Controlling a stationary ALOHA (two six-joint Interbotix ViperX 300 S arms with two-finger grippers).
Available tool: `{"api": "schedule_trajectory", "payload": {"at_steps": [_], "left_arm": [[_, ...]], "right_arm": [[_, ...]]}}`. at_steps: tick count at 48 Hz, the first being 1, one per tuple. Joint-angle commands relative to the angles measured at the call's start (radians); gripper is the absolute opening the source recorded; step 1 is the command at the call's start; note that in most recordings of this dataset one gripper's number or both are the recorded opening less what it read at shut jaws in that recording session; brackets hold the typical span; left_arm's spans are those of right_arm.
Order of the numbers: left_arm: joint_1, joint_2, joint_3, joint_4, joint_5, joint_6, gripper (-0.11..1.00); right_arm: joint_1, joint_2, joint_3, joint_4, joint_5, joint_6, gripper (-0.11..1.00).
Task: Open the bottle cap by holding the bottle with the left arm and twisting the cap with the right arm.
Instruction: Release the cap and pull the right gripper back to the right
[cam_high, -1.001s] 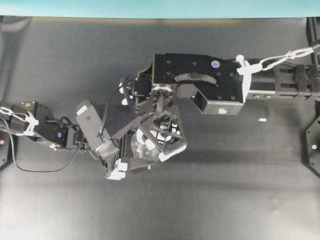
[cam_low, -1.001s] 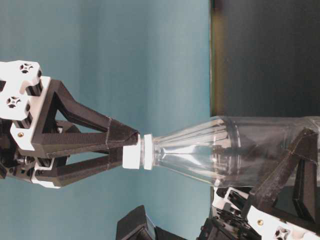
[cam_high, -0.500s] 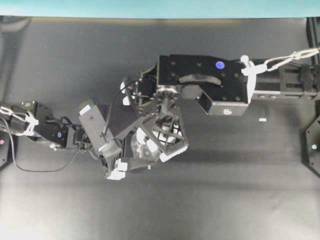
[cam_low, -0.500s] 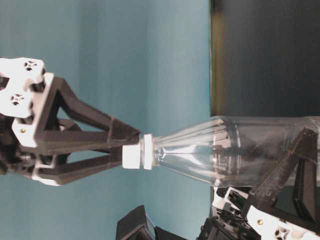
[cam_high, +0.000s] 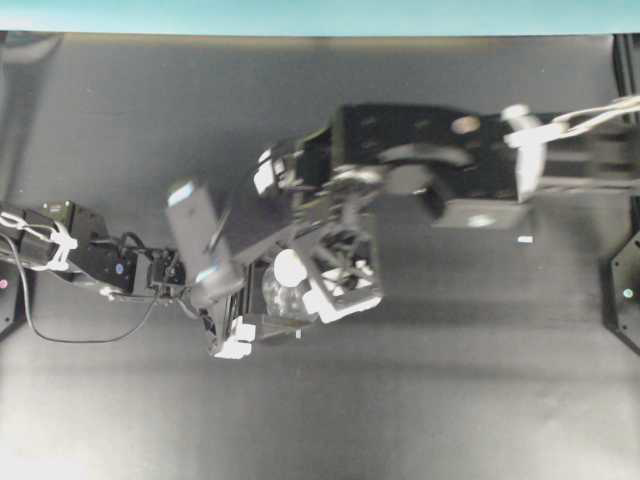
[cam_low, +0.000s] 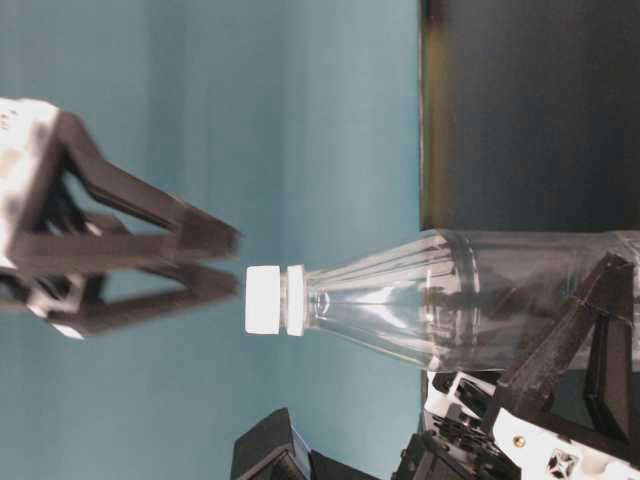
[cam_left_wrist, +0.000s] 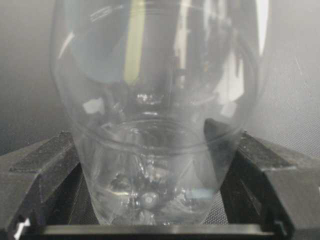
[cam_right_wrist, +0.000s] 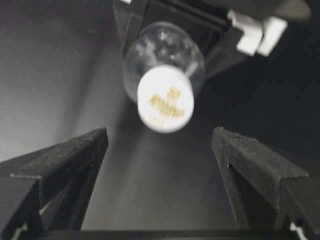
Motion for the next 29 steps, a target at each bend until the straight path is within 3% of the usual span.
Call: {"api": "schedule_trajectory", "payload": {"at_steps": [1,8,29], "left_arm": [[0.003,-0.002,-0.006,0.002,0.005,-0.002,0.82],[0.003,-0.003,-0.011,0.002,0.017,-0.002,0.82],[0.002,-0.003,-0.011,0.002,0.023,-0.002,0.82]], "right_arm": [[0.000,-0.083,0.018,0.003,-0.015,0.040,0.81],[0.000,-0.166,0.112,0.003,-0.083,0.098,0.81],[0.000,-0.449,0.535,0.003,-0.502,0.308,0.80]]}}
